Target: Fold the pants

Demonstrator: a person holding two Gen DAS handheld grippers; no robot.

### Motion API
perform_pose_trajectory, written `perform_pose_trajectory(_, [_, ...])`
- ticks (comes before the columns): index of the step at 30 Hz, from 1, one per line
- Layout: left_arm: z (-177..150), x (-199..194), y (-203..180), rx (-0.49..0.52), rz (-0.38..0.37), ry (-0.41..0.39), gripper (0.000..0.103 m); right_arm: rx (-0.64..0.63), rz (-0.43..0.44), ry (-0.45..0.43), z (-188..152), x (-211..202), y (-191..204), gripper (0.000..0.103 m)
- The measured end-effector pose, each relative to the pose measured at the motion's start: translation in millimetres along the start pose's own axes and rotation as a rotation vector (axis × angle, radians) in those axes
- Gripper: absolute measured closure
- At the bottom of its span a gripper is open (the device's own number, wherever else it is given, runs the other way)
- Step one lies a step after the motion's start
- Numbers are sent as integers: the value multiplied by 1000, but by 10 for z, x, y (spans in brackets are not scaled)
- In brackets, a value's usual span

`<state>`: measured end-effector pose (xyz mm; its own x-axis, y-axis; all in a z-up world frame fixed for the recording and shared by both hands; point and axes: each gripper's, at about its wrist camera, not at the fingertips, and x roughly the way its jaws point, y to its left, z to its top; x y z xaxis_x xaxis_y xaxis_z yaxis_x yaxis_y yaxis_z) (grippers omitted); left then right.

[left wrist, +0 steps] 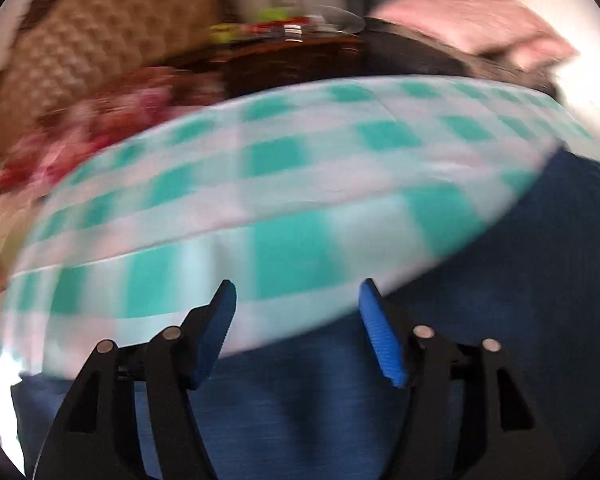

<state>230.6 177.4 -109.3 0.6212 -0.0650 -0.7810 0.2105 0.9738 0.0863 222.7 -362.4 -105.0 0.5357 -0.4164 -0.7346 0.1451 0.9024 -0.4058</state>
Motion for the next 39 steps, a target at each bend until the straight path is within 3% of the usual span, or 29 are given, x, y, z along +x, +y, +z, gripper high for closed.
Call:
perform_pose_trajectory(2, [61,-132,-19,-53,-165,-35,39,2,-3,-2,2,-7,2,66])
perform_pose_trajectory(3, [105,-199,-185,-15,-226,-65,38,-8,-15,-5,-3,-12,31,66])
perform_pose_trajectory(6, [192,-139,-762,165,-303,-70,37,-24,-40,-12,-19,-12,81,64])
perform_pose_trajectory(9, [207,144,-1075,275,-272,-24,33,-5,-17,-2,-35,-12,27,64])
perform_pose_trajectory(10, [250,174,-988,232,-268,-25,33,-7,-11,-2,-45,-13,13,63])
perform_pose_trajectory(12, [372,213,-701,114,-116,-50,37,-4,10,-2,-71,-13,-30,63])
perform_pose_trajectory(13, [410,178,-574,65,-99,-73,37,1,15,-1,-75,-14,-40,62])
perform_pose_trajectory(15, [474,79,-525,11,-223,-88,37,5,14,-2,-69,-17,-34,62])
perform_pose_trajectory(17, [469,-11,-800,99,-328,-101,33,14,9,-1,-69,-23,-25,62])
perform_pose_trajectory(19, [438,57,-1234,240,-364,-71,32,15,6,-1,-74,-28,-22,62])
perform_pose_trajectory(21, [442,303,-1458,292,-260,-16,29,17,9,0,-86,-41,-35,62])
perform_pose_trajectory(22, [464,369,-1392,243,-258,-15,22,17,9,2,-83,-42,-39,60])
perform_pose_trajectory(23, [502,407,-1284,174,-266,-11,22,13,5,1,-97,-59,-57,58])
perform_pose_trajectory(24, [528,414,-1141,113,-216,-3,22,12,0,-1,-113,-78,-88,56])
perform_pose_trajectory(27, [431,223,-582,10,83,-18,23,48,-20,-24,-178,-201,-251,55])
perform_pose_trajectory(30, [126,-134,34,-196,31,-45,23,113,0,-47,-308,-421,-422,55])
perform_pose_trajectory(32, [-165,-349,337,-267,13,-56,27,135,-8,-63,-426,-560,-485,54])
perform_pose_trajectory(36, [-863,-724,1051,-415,225,-34,41,206,-5,-32,-771,-732,-667,53])
perform_pose_trajectory(37, [-966,-774,1255,-460,247,-31,49,211,-6,-10,-851,-732,-700,53])
perform_pose_trajectory(39, [-1117,-855,1684,-535,262,-36,52,214,-4,49,-1010,-660,-751,53])
